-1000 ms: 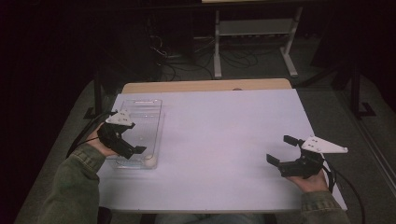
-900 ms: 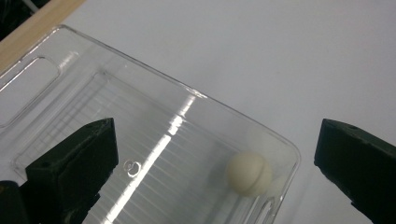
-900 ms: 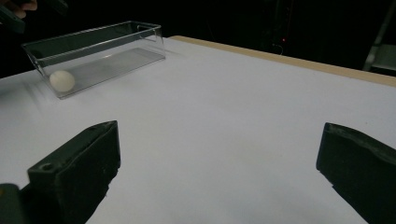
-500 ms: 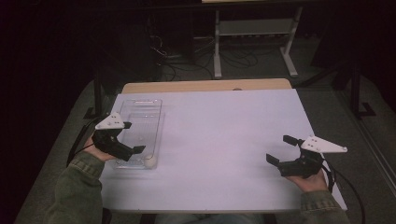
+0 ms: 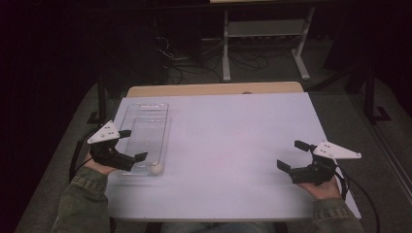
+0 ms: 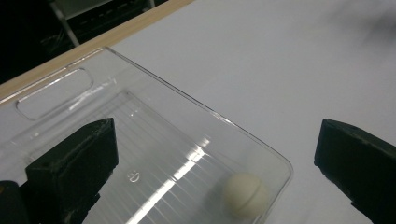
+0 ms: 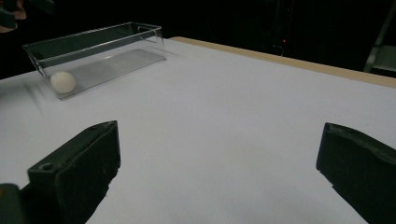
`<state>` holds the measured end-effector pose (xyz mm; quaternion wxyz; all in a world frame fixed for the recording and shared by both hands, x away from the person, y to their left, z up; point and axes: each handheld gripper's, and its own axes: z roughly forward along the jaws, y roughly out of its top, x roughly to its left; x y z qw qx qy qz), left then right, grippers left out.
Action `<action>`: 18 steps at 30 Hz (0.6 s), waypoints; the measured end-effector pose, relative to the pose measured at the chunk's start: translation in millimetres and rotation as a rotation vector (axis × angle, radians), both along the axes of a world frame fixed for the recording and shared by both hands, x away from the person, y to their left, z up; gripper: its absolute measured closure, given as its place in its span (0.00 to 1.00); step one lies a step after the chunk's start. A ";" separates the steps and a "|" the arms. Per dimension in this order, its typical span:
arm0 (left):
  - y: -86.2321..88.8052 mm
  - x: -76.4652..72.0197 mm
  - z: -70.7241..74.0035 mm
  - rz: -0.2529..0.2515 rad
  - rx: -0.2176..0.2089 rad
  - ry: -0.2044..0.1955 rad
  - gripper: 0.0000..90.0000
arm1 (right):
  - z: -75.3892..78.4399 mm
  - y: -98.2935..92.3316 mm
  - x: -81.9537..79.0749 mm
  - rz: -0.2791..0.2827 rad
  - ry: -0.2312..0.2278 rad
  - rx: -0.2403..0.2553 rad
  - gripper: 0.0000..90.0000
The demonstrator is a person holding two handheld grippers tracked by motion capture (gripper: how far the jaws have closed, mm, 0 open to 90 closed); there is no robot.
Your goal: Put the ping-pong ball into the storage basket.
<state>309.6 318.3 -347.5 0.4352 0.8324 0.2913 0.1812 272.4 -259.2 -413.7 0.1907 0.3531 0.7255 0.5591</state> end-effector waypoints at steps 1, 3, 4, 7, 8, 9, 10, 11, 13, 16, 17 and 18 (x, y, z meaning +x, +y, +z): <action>0.8 -1.1 -1.5 0.003 -0.005 0.000 0.00 | 0.0 0.1 0.0 0.000 0.000 0.000 0.00; 1.8 -3.1 -3.4 0.008 -0.017 -0.009 0.00 | -0.1 0.3 0.1 0.001 0.000 -0.002 0.00; 2.5 -4.0 -4.5 0.012 -0.025 -0.015 0.00 | -0.1 0.3 0.1 0.002 0.000 -0.003 0.00; 4.1 -7.0 -8.4 0.029 -0.050 -0.028 0.00 | -0.1 0.2 0.1 0.000 0.000 -0.002 0.00; 5.0 -8.1 -10.0 0.036 -0.058 -0.036 0.00 | -0.1 0.1 0.1 0.001 0.000 -0.001 0.00; 5.4 -8.9 -11.1 0.041 -0.062 -0.041 0.00 | -0.1 0.2 0.0 0.000 0.000 -0.001 0.00; 5.9 -9.7 -12.5 0.045 -0.067 -0.047 0.00 | -0.1 0.2 -0.1 0.000 0.000 -0.002 0.00; 6.6 -10.6 -13.7 0.055 -0.072 -0.055 0.00 | -0.1 0.3 -0.1 0.000 0.000 -0.003 0.00; 8.5 -12.2 -15.9 0.065 -0.092 -0.061 0.00 | -0.1 0.3 -0.2 0.001 0.000 -0.003 0.00; 11.4 -13.7 -18.9 0.081 -0.102 -0.070 0.00 | 0.0 0.3 -0.4 -0.001 0.000 -0.001 0.00; 12.9 -14.1 -20.0 0.088 -0.112 -0.072 0.00 | 0.0 0.2 -0.4 0.000 0.001 0.000 0.00; 14.3 -14.8 -20.9 0.098 -0.119 -0.078 0.00 | 0.0 0.1 -0.4 0.000 0.001 0.001 0.00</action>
